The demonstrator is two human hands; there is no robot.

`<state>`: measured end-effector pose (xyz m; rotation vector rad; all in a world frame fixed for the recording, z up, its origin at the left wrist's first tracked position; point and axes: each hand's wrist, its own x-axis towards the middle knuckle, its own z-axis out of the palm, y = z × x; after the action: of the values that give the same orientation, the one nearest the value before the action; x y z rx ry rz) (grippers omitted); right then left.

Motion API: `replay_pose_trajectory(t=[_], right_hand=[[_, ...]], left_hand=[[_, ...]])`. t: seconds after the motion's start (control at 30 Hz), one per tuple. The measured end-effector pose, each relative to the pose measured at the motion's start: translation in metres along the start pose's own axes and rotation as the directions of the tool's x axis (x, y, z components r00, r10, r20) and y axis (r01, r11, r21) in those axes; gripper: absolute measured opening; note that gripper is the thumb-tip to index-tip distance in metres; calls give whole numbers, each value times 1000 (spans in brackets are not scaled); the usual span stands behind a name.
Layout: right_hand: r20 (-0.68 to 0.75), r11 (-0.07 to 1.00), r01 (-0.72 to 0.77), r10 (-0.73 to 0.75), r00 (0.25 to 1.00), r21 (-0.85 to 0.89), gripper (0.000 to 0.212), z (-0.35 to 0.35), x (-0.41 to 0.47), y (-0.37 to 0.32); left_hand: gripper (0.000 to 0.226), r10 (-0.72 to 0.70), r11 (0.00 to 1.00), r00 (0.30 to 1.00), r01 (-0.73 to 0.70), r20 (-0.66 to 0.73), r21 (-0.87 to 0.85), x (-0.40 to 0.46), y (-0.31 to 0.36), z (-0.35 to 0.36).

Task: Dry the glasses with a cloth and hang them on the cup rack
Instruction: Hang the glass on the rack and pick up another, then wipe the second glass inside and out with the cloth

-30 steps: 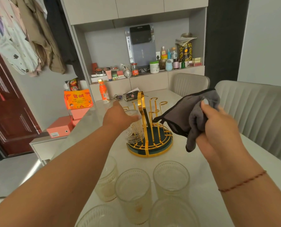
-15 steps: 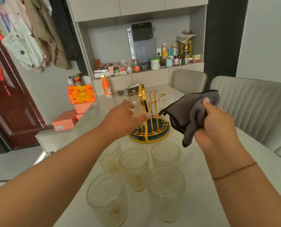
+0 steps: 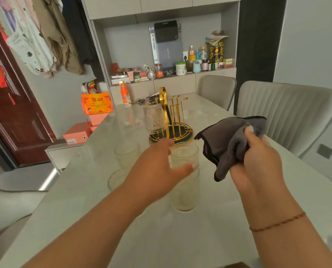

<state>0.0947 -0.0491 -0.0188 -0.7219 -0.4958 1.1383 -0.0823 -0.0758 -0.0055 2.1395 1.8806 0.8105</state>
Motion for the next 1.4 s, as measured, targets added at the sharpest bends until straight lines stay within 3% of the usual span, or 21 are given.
replay_pose_trajectory(t=[0.17,0.33,0.47,0.6,0.73,0.8,0.87,0.93,1.0,1.1,1.17,1.2,1.3,1.37,1.4], right_hand=[[4,1000,16,-16,1000,-2,13,-18,-22,8],[20,996,31,-29,999,-83,14,-28,-37,20],[59,990,34,-26,998,-134,22,-33,-43,26],[88,983,55,-40,995,-176,14,-34,-49,29],[162,945,185,-145,976,-269,20,-31,-62,29],[260,889,289,-203,944,-355,24,-31,-72,33],[410,839,380,-211,887,-390,31,-32,-82,40],[540,739,490,-203,817,-463,42,-27,-88,43],[612,673,533,-148,776,-513,40,-20,-84,35],[558,854,317,-37,829,-413,25,-10,-70,16],[537,866,262,9,844,-426,17,-11,-72,13],[566,825,332,-17,824,-458,17,-11,-78,16],[705,614,603,-104,701,-509,44,-6,-94,21],[700,662,572,-100,707,-484,43,-1,-86,14],[657,748,479,-77,750,-459,38,2,-80,9]], left_hand=[[94,-75,997,982,70,-173,-35,-28,-5,40],[109,-258,948,922,184,-288,-259,-39,-7,74],[105,-307,925,898,203,-316,-321,-37,-5,88],[89,-360,885,874,210,-325,-417,-37,-3,92],[92,-447,775,848,209,-284,-597,-38,6,79],[86,-496,606,844,168,-205,-778,-36,17,65],[73,-483,431,866,106,-130,-896,-34,24,55],[84,-443,349,895,113,-57,-930,-34,27,50],[90,-392,296,920,96,-29,-950,-37,30,49],[82,-359,217,932,45,-37,-975,-41,36,43],[71,-366,202,927,0,-76,-979,-38,37,37],[71,-384,221,919,-4,-91,-975,-35,36,32],[64,-372,269,924,11,-94,-963,-28,34,24],[54,-338,241,939,21,-64,-970,-31,36,25],[53,-310,229,949,14,-60,-973,-33,37,26]])
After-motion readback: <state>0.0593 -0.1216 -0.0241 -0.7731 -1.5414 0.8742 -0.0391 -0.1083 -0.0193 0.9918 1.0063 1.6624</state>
